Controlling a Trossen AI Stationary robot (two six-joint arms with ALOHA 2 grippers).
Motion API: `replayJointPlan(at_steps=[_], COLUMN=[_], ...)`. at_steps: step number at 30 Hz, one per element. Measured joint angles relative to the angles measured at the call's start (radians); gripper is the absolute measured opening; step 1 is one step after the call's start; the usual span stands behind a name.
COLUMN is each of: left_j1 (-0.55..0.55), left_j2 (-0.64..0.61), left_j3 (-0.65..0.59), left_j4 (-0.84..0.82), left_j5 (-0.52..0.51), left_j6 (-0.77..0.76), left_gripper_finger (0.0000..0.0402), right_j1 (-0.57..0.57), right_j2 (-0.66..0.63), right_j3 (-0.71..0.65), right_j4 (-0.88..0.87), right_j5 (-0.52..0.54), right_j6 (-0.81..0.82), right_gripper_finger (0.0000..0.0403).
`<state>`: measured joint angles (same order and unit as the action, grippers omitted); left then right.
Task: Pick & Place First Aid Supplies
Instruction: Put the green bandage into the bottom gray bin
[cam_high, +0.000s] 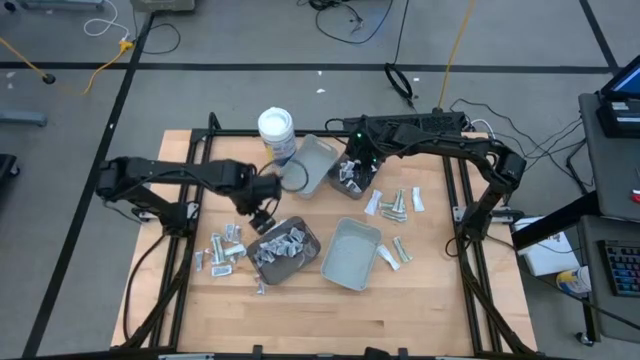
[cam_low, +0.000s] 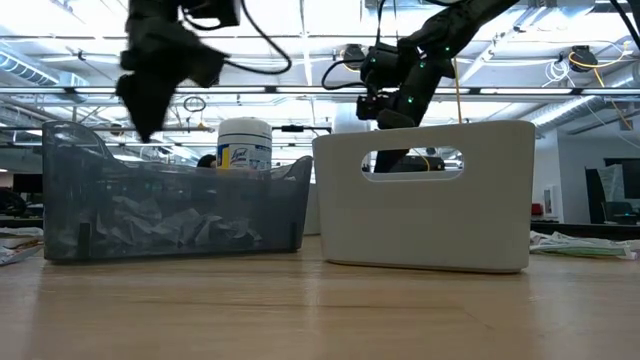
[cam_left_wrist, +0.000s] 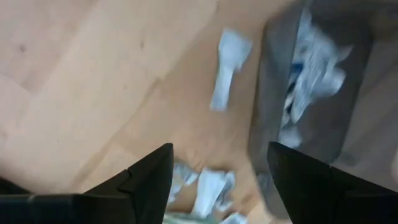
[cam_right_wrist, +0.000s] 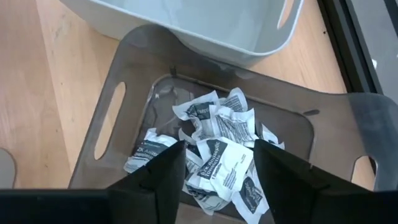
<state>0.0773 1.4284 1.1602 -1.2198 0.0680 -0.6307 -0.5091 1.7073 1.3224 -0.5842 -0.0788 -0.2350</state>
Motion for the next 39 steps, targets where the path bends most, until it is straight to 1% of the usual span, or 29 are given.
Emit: replayJointPlan(at_steps=[8,11,13,15,19,25,28,30,34,39], left_j1=[-0.146,-0.205,-0.237,-0.262,-0.301,-0.338,-0.348,-0.354,-0.365,-0.379], left_j2=[0.000,0.000,0.000,0.000,0.000,0.000,0.000,0.000,0.000,0.000], left_j3=[-0.127,-0.180,-0.208,-0.229,-0.240,-0.240,-0.240,-0.240,-0.240,-0.240], left_j4=[-0.075,-0.053,-0.024,0.035,0.179,0.460,0.532,0.536,0.484,0.327], left_j5=[0.078,0.076,0.098,0.132,0.137,0.134,0.134,0.138,0.147,0.187], left_j6=[-0.018,-0.064,-0.111,-0.163,-0.279,-0.367,-0.401,-0.407,-0.420,-0.405], left_gripper_finger=[0.0242,0.0242,0.0245,0.0249,0.0250,0.0240,0.0234,0.0229,0.0218,0.0205], right_j1=[0.000,0.000,0.000,0.000,0.001,0.001,0.001,0.001,0.005,0.021], right_j2=[0.000,0.000,0.000,0.000,0.000,0.000,0.000,0.000,0.000,0.000], right_j3=[0.000,0.000,0.000,0.000,0.000,0.000,0.000,0.000,0.000,0.000], right_j4=[0.010,0.010,0.011,0.011,0.012,0.012,0.012,0.012,0.012,0.012], right_j5=[-0.001,-0.003,-0.003,-0.003,-0.003,-0.004,-0.004,-0.004,-0.003,-0.003], right_j6=[-0.013,-0.013,-0.013,-0.013,0.002,0.039,0.039,0.039,0.039,0.039], right_gripper_finger=[0.0184,0.0181,0.0181,0.0182,0.0181,0.0176,0.0177,0.0178,0.0175,0.0175])
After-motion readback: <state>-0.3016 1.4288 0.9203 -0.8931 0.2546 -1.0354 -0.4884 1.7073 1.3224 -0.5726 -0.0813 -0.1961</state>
